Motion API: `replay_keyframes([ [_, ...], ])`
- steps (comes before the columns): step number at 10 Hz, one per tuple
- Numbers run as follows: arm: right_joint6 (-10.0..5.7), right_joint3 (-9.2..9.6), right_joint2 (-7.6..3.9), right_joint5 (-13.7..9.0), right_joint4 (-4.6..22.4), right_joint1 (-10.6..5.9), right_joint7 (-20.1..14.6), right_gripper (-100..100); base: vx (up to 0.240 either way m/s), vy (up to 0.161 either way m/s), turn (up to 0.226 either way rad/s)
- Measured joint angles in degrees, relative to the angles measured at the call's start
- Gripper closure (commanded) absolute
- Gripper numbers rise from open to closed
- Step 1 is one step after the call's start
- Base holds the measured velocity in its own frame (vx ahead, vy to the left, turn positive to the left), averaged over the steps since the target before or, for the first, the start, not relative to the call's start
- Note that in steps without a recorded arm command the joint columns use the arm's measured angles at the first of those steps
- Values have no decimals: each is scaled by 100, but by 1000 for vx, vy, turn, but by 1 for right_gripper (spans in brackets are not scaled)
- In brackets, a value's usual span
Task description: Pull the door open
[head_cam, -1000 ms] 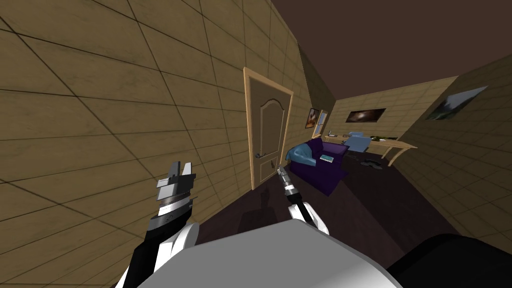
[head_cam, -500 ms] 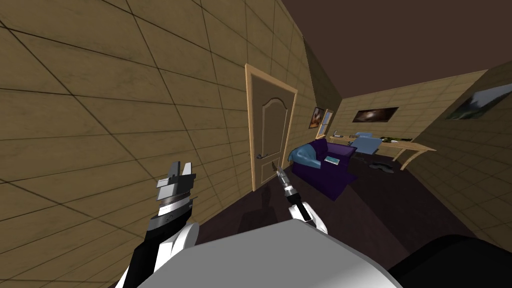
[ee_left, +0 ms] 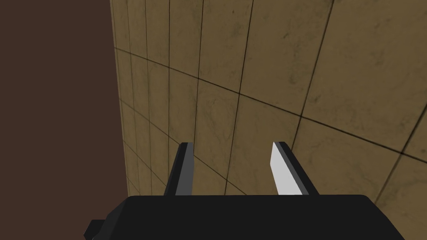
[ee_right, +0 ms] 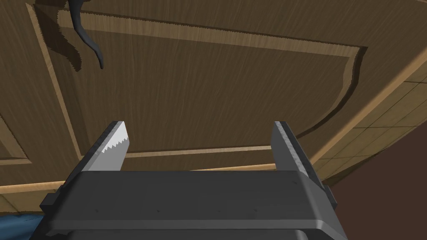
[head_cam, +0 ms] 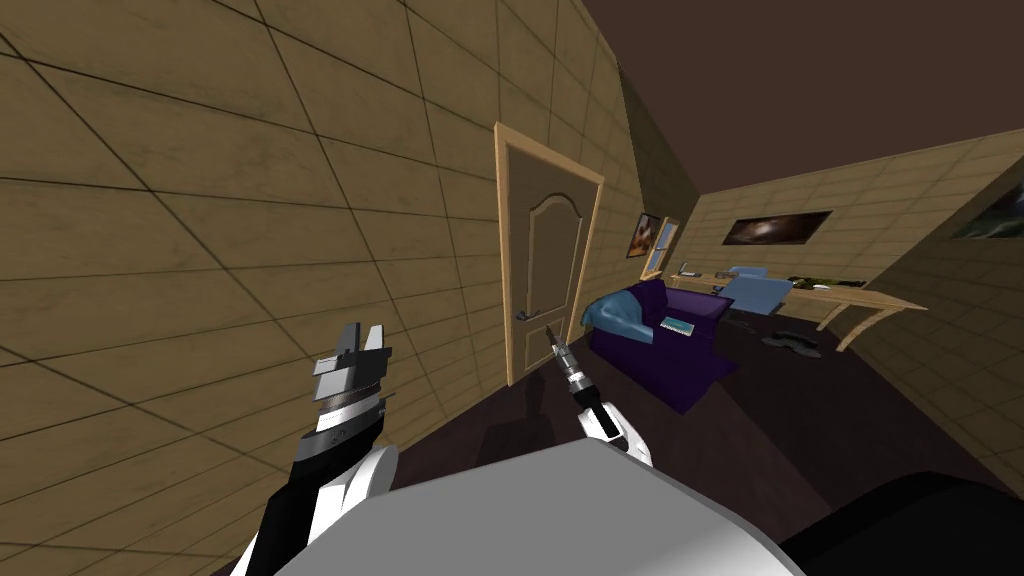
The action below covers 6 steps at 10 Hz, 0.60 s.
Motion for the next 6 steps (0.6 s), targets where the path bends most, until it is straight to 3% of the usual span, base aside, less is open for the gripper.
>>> replay_keyframes([
  [6, -235, 57, -256, 98, 910, -387, -361, -100, 66, -20, 68],
])
